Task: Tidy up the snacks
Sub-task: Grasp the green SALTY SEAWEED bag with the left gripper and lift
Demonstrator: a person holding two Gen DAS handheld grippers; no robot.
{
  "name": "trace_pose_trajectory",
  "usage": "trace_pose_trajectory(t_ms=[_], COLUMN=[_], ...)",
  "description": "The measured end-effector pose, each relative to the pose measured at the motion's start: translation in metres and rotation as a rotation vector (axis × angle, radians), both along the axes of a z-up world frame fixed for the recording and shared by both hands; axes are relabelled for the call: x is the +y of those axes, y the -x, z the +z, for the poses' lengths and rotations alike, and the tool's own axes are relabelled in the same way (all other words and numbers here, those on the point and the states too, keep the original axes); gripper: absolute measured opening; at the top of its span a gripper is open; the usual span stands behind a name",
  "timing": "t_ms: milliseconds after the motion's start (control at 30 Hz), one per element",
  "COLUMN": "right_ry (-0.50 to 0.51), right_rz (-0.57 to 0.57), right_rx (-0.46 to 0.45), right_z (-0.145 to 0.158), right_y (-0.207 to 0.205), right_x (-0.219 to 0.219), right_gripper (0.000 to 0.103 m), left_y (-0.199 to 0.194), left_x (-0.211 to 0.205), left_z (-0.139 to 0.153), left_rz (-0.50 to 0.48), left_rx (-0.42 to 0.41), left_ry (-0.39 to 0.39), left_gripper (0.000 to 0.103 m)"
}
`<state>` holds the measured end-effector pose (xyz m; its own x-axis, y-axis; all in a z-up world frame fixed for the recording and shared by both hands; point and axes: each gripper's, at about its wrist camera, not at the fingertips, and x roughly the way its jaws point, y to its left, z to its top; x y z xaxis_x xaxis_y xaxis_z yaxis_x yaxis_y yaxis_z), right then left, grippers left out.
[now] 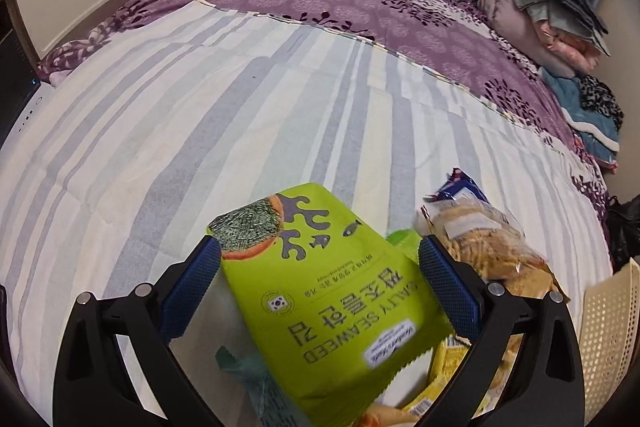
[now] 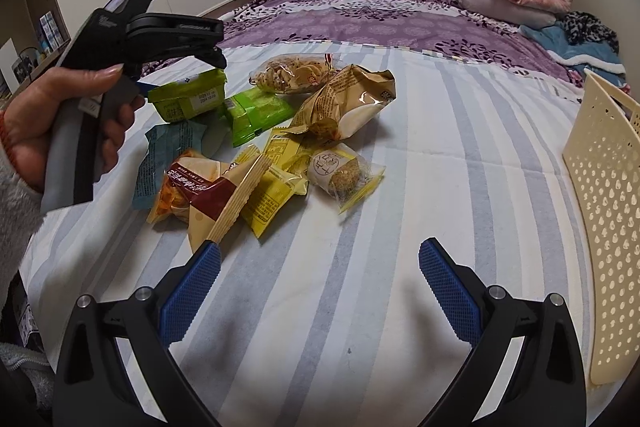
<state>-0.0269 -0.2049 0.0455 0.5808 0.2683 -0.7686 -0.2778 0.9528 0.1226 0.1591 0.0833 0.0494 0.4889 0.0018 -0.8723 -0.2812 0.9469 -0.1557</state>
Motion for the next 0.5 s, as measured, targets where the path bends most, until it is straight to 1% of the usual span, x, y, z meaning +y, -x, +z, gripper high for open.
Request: trace_pose_trajectory(t_ms=[67,267,333,400,500], right_ry=[-0.007,-0.008,-0.007,-0.008,-0.004], right_rz=[0.003,0.005,0.0,-0.005,-0.002], right_rx=[0.003,-0.005,-0.01,-0.011,-0.009], right_z=[-0.002,-0.002,-0.001,-0.001,-0.001], right_y=[0.0,0.002,0.002,0.001,0.001], right_x=[0.0,-0.002,-0.003,-0.003,-0.002], right_gripper=[0.098,0.098,0.098,0.098,0.098], left_y=[-0.006,-0.024,-0.025,-0.024,-0.021], left_x=[0.0,-0.003,0.001,0.006,0.02], left_z=[-0.003,-0.012,-0.014,-0.017,-0.021], left_rz=[0.0,-0.064,-0.082,-0.096,-0.094], left_rx=[0.025,0.095,0.108,0.126,0.132], left_ry=[-0.018,-0.148,-0.177,-0.189,-0.167], left_gripper=[0.101,0.101,0.101,0.101,0.101])
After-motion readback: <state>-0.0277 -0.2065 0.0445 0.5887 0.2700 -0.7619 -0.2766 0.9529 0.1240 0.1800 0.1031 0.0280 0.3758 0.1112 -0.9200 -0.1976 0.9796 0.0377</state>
